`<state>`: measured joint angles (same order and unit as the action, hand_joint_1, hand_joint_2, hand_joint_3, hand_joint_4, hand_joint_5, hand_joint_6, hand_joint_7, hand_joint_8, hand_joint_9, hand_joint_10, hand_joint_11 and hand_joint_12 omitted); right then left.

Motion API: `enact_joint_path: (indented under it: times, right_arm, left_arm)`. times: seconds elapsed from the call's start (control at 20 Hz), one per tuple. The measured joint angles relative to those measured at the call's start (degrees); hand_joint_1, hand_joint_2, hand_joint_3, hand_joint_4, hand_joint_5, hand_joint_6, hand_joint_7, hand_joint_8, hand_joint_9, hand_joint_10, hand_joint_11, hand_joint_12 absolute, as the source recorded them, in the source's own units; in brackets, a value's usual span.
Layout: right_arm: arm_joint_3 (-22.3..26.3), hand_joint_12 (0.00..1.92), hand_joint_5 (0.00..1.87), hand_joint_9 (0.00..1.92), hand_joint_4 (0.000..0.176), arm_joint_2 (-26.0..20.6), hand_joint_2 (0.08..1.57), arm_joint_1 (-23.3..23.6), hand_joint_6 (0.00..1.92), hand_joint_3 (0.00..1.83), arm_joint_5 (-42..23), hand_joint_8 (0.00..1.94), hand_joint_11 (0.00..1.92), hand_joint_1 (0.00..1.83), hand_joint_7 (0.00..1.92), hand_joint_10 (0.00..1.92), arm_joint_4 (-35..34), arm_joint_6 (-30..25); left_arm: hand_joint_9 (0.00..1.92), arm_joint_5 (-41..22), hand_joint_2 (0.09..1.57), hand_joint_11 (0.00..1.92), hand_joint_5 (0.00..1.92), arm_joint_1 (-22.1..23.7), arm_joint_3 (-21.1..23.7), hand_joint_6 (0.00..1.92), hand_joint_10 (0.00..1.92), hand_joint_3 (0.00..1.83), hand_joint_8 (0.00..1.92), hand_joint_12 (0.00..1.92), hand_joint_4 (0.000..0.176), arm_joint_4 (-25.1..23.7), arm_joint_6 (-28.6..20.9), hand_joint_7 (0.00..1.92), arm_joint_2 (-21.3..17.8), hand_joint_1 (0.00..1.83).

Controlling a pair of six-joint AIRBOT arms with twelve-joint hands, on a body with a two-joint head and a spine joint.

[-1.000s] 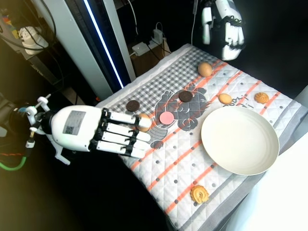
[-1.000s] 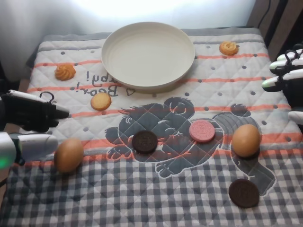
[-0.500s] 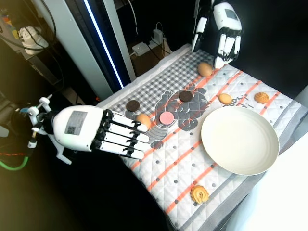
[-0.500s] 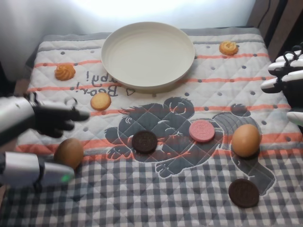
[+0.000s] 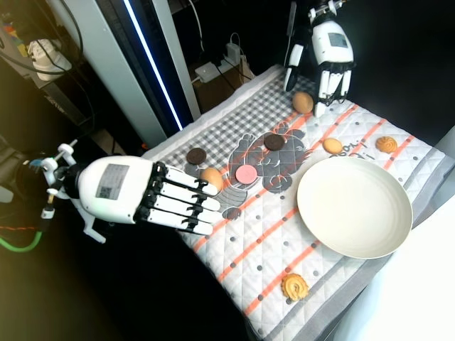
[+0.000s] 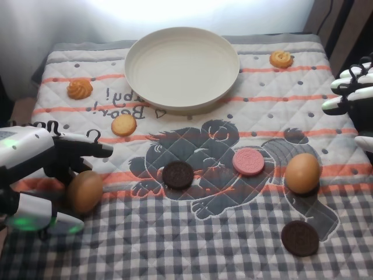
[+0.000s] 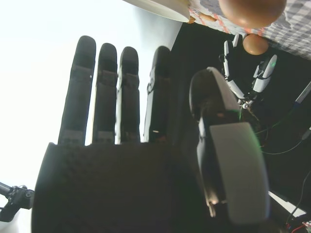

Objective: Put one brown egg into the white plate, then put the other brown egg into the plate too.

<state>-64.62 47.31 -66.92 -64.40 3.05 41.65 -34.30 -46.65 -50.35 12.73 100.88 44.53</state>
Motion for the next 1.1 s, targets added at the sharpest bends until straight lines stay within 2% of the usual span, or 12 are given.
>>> enact_joint_path:
  times: [0.1, 0.2, 0.25, 0.6, 0.75, 0.8, 0.85, 0.9, 0.95, 1.0, 1.05, 1.1]
  right_arm:
    - [-0.07, 0.07, 0.68, 0.51, 0.095, 0.00, 1.33, -0.07, 0.00, 0.00, 0.00, 0.01, 0.50, 0.58, 0.58, 0.00, -0.02, 0.00]
    - [-0.07, 0.07, 0.68, 0.52, 0.099, 0.00, 1.33, -0.13, 0.00, 0.00, 0.02, 0.01, 0.50, 0.56, 0.59, 0.01, 0.00, 0.00]
    - [-0.07, 0.07, 0.68, 0.52, 0.099, 0.00, 1.33, -0.15, 0.00, 0.00, 0.04, 0.01, 0.50, 0.56, 0.59, 0.01, 0.00, 0.00]
    - [-0.07, 0.07, 0.69, 0.54, 0.096, 0.11, 1.33, -0.17, 0.00, 0.00, 0.04, 0.00, 0.51, 0.58, 0.61, 0.00, -0.07, 0.00]
    - [-0.07, 0.08, 0.70, 0.55, 0.096, 0.17, 1.33, -0.17, 0.00, 0.00, 0.00, 0.01, 0.53, 0.59, 0.64, 0.00, -0.02, 0.00]
    - [-0.07, 0.08, 0.70, 0.55, 0.102, 0.17, 1.33, -0.17, 0.00, 0.00, 0.00, 0.01, 0.52, 0.58, 0.64, 0.00, -0.02, 0.00]
    - [-0.07, 0.08, 0.70, 0.55, 0.104, 0.17, 1.34, -0.17, 0.00, 0.00, 0.00, 0.01, 0.52, 0.58, 0.65, 0.00, -0.04, 0.00]
    - [-0.07, 0.07, 0.70, 0.55, 0.103, 0.17, 1.34, -0.17, 0.00, 0.00, 0.00, 0.01, 0.52, 0.58, 0.65, 0.00, -0.04, 0.00]
    - [-0.07, 0.07, 0.69, 0.55, 0.109, 0.17, 1.34, -0.17, 0.00, 0.00, 0.00, 0.00, 0.51, 0.58, 0.64, 0.00, -0.02, 0.00]
    - [-0.07, 0.07, 0.69, 0.54, 0.109, 0.17, 1.33, -0.17, 0.00, 0.00, 0.00, 0.00, 0.51, 0.57, 0.65, 0.00, 0.00, 0.00]
    - [-0.07, 0.07, 0.70, 0.54, 0.106, 0.17, 1.33, -0.17, 0.00, 0.00, 0.00, 0.01, 0.51, 0.57, 0.65, 0.00, -0.02, 0.00]
    - [-0.07, 0.07, 0.70, 0.55, 0.109, 0.17, 1.33, -0.17, 0.00, 0.00, 0.00, 0.01, 0.51, 0.57, 0.65, 0.00, -0.04, 0.00]
  left_arm:
    - [0.77, 0.37, 0.88, 0.56, 0.47, 0.13, -0.48, 0.00, 0.83, 0.00, 0.00, 1.36, 0.077, 0.11, 0.00, 0.90, 0.37, 1.12]
    - [0.77, 1.57, 0.89, 0.56, 0.50, 0.66, -0.81, 0.00, 0.91, 0.00, 0.01, 1.38, 0.076, 0.02, 0.04, 0.95, 0.85, 1.12]
    - [0.74, 1.75, 0.88, 0.55, 0.56, 0.83, -1.18, 0.00, 0.97, 0.00, 0.01, 1.39, 0.063, -0.09, 0.02, 0.95, 1.07, 1.10]
    - [0.63, 2.49, 0.86, 0.48, 0.55, 1.99, -2.21, 0.00, 1.15, 0.00, 0.00, 1.53, 0.078, -0.55, -0.02, 0.92, 2.19, 0.98]
    - [0.58, 2.54, 0.88, 0.48, 0.67, 2.14, -2.38, 0.01, 1.34, 0.00, 0.01, 1.63, 0.064, -0.76, -0.02, 0.93, 2.49, 0.97]
    - [0.59, 2.56, 0.89, 0.51, 0.75, 2.14, -2.40, 0.02, 1.36, 0.00, 0.03, 1.61, 0.047, -0.74, -0.04, 0.96, 2.51, 0.97]
    - [0.62, 2.45, 0.90, 0.54, 1.00, 2.14, -2.51, 0.01, 1.43, 0.00, 0.64, 1.63, 0.008, -0.79, -0.02, 0.82, 2.69, 0.98]
    - [0.66, 2.23, 0.97, 0.56, 1.21, 2.14, -2.51, 0.37, 1.49, 0.00, 1.02, 1.67, 0.142, -0.66, -0.02, 0.76, 2.86, 1.07]
    - [0.71, 2.40, 0.99, 0.60, 1.27, 2.16, -2.54, 0.44, 1.55, 0.00, 1.21, 1.70, 0.169, -0.50, 0.13, 0.82, 3.02, 1.09]
    - [0.78, 2.73, 1.01, 0.66, 1.24, 2.14, -2.69, 0.52, 1.49, 0.00, 1.19, 1.67, 0.118, -0.20, -0.37, 0.92, 3.30, 1.10]
    - [0.86, 3.17, 1.01, 0.74, 1.23, 2.14, -2.69, 0.55, 1.42, 0.00, 1.04, 1.65, 0.012, -0.26, -0.39, 1.02, 3.43, 1.13]
    - [0.90, 3.34, 1.01, 0.78, 1.25, 2.27, -2.69, 0.51, 1.38, 0.00, 0.88, 1.66, 0.000, -0.24, -0.44, 1.08, 3.48, 1.16]
